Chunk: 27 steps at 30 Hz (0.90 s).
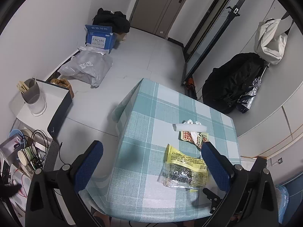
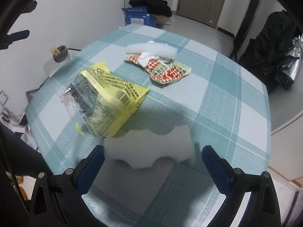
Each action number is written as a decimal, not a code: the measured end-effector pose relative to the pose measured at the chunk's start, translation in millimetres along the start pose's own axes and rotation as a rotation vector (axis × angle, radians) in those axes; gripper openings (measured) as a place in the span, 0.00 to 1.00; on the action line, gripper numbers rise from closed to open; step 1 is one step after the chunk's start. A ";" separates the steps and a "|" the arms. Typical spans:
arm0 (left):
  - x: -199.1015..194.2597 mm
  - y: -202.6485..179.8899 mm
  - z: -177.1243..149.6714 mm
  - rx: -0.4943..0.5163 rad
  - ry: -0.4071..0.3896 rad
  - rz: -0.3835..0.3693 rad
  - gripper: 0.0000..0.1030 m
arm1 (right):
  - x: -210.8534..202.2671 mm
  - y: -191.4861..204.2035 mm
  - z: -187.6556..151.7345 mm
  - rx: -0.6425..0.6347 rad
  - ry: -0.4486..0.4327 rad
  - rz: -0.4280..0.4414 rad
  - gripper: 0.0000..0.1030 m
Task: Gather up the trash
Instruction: 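Lower the right tool onto the white foam piece and close on it, then grasp the yellow snack bag with the left tool and lift it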
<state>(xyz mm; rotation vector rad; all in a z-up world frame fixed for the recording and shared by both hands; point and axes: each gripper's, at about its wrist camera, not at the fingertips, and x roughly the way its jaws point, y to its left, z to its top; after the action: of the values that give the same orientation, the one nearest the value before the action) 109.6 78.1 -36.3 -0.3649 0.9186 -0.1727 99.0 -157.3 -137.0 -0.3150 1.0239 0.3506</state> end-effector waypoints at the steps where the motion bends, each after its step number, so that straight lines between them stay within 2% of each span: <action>1: 0.3 0.1 0.0 0.002 0.000 0.002 0.99 | 0.8 0.0 0.7 0.002 -0.002 0.002 0.97; 3: 1.2 0.2 0.0 0.008 0.001 0.010 0.99 | 1.6 0.9 2.6 0.003 -0.008 0.001 0.89; 15: 21.1 0.8 -3.5 0.026 0.059 0.041 0.99 | 0.1 -3.3 -0.6 0.015 -0.030 0.021 0.88; 27: 72.4 -29.3 -26.3 0.171 0.242 0.063 0.99 | -29.5 -21.2 -12.7 0.112 -0.087 0.093 0.88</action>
<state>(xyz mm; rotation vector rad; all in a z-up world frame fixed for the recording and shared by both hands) 132.2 23.2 -93.5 -0.1580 1.1441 -0.2389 84.3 -185.6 -115.6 -0.1507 0.9709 0.3863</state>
